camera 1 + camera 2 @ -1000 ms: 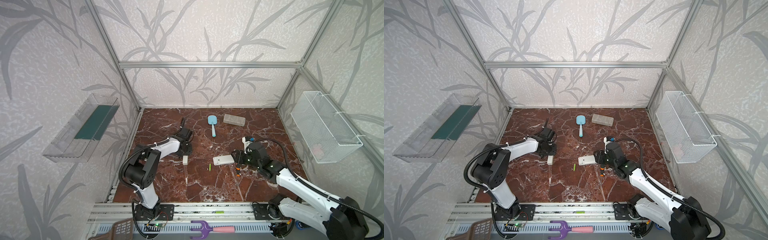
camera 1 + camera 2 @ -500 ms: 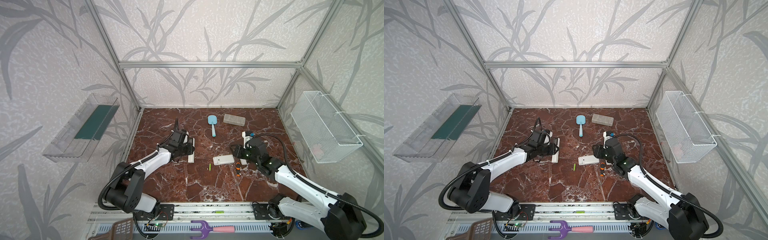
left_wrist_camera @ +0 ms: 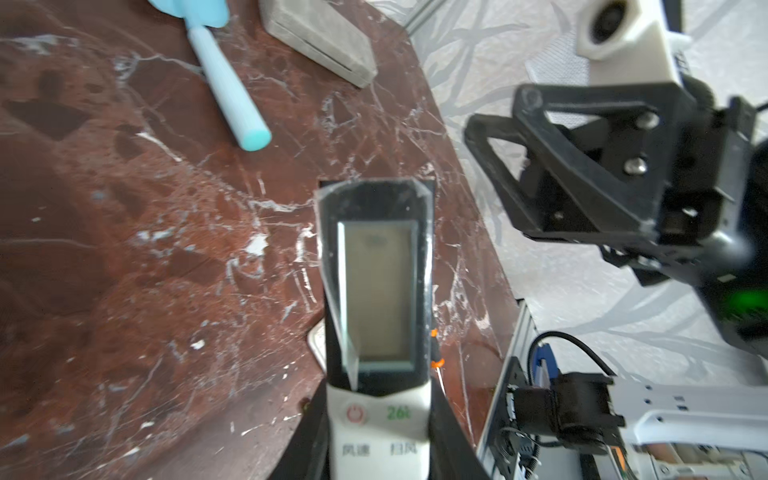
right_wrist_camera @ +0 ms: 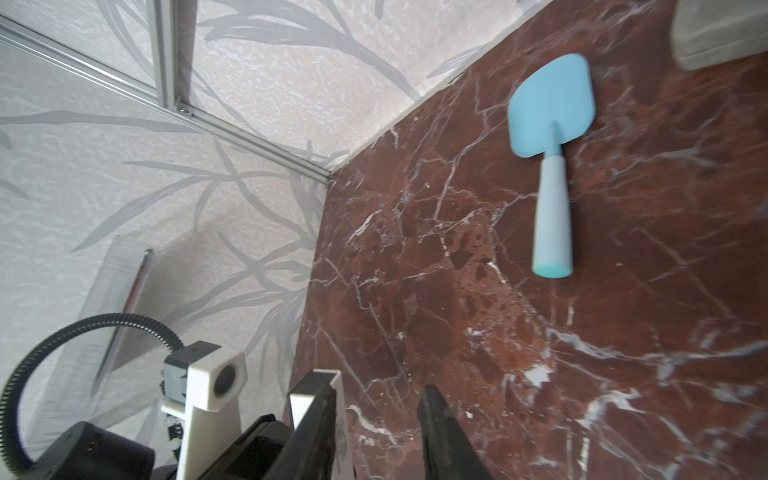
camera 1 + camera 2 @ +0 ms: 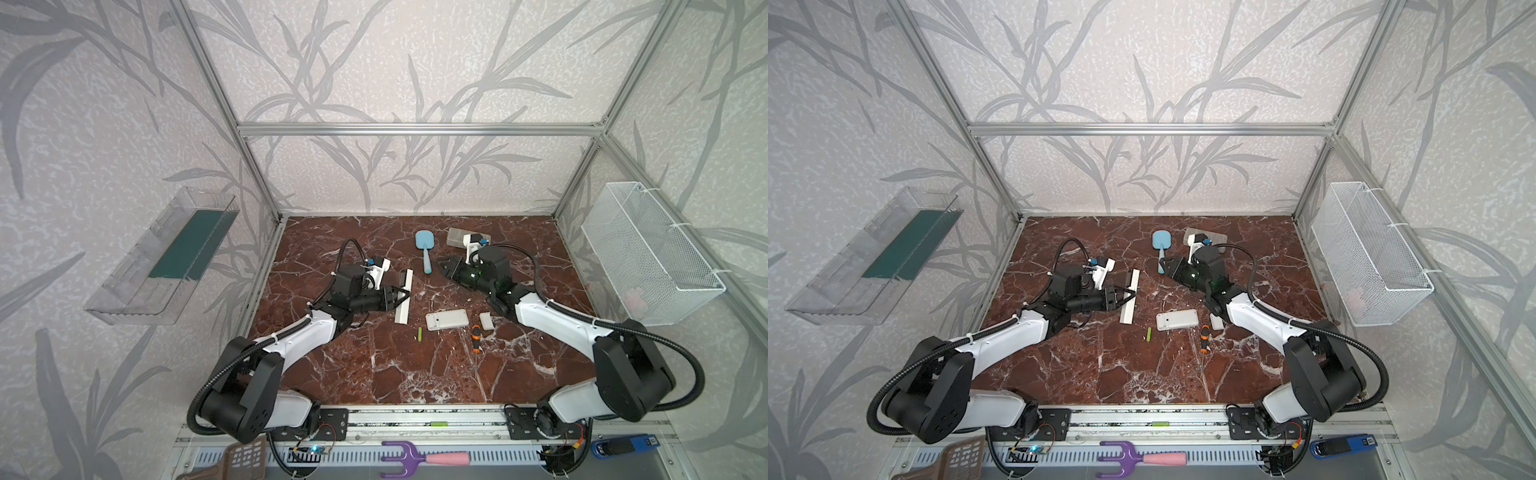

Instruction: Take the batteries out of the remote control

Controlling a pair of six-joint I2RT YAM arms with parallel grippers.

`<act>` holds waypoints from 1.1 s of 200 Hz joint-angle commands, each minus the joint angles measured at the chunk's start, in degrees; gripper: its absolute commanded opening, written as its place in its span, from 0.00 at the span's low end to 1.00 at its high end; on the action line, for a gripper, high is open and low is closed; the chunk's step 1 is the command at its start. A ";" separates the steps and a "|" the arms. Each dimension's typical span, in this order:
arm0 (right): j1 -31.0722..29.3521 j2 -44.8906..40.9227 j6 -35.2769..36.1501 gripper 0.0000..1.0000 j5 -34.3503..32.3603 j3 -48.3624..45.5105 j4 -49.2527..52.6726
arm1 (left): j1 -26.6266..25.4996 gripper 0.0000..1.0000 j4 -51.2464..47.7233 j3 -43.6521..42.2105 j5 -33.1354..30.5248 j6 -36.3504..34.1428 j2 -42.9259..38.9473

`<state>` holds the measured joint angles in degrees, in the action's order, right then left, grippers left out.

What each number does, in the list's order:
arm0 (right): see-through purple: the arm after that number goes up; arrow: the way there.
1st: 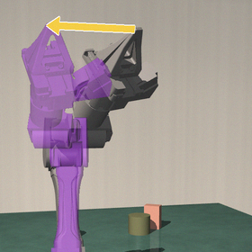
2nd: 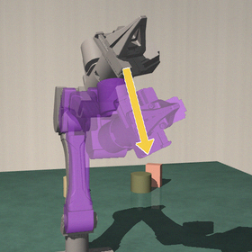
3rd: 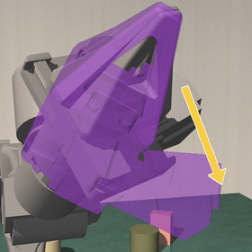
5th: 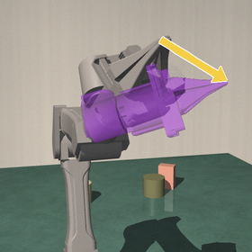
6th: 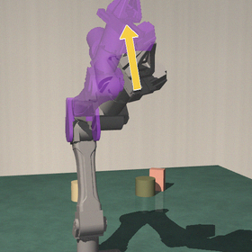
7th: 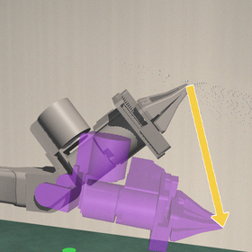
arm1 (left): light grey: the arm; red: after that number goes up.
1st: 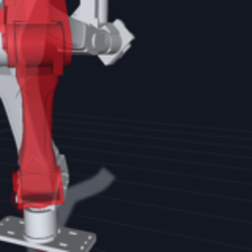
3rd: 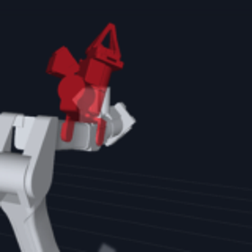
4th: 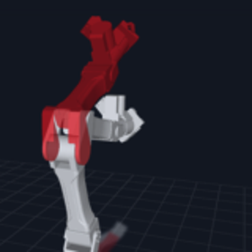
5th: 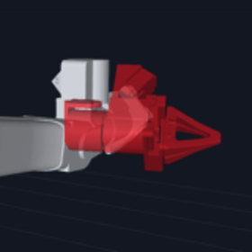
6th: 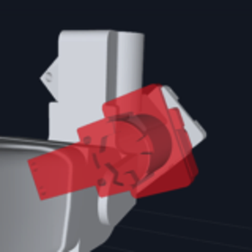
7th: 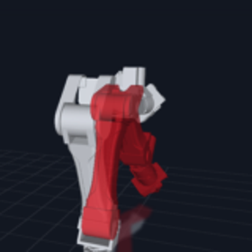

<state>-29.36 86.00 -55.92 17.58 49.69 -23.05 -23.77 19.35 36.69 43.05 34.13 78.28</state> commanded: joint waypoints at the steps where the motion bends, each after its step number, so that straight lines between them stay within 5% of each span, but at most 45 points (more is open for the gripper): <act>1: -0.20 2.16 -4.34 0.36 4.36 2.21 -6.09 | 0.17 0.01 10.36 -0.48 8.02 2.44 0.97; 47: -1.72 5.42 -4.56 0.37 5.53 4.27 -6.73 | 0.29 0.00 22.46 -0.66 12.37 8.95 5.74; 183: -2.52 8.84 -7.07 0.30 5.71 2.08 -11.44 | 1.27 0.00 37.93 -0.15 16.25 18.88 14.84; 220: -1.19 8.15 -7.36 0.37 4.88 2.24 -11.89 | 1.37 0.00 43.40 -0.98 17.41 22.58 17.33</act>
<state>-30.63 94.67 -63.20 21.43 52.21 -32.21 -22.37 54.74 36.25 57.69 52.84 94.67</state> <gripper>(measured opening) 0.355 0.296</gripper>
